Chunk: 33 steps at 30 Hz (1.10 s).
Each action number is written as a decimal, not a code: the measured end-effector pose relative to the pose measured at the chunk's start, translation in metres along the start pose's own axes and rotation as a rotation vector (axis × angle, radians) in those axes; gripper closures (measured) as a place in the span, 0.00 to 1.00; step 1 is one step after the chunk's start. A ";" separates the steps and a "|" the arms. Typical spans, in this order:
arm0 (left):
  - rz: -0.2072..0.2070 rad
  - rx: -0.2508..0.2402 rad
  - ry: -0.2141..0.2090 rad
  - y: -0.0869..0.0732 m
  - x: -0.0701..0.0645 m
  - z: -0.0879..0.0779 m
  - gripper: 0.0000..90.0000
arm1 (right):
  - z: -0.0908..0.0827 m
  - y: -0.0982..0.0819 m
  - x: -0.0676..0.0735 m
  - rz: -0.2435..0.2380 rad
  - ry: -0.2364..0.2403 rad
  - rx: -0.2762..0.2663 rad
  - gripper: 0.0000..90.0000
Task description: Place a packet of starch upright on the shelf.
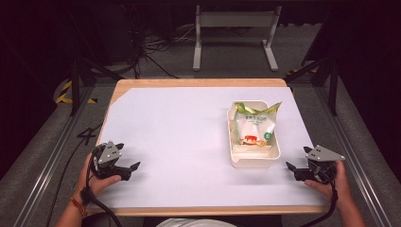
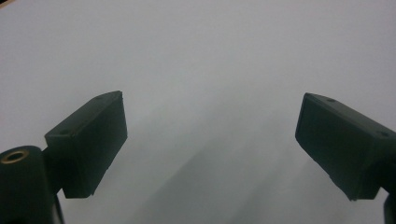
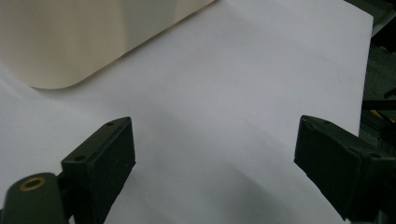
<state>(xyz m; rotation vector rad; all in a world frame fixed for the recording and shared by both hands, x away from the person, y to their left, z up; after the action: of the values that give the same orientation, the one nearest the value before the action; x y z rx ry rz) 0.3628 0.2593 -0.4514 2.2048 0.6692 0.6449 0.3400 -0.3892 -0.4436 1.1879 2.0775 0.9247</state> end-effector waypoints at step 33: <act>-0.091 -0.134 0.076 -0.016 -0.004 -0.020 0.11 | 0.006 0.006 0.002 -0.012 0.015 -0.002 0.13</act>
<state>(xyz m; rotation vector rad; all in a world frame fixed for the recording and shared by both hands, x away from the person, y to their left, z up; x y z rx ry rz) 0.3432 0.2757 -0.4524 2.0230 0.7395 0.7082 0.3465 -0.3836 -0.4428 1.1700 2.0929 0.9325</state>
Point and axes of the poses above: each handheld gripper's, and its own axes: z roughly forward along the jaws, y roughly out of its top, x roughly to its left, the point moved 1 cm from there along z, roughly forward along the jaws, and after that the axes turned 9 degrees about z, right-handed, at the moved point
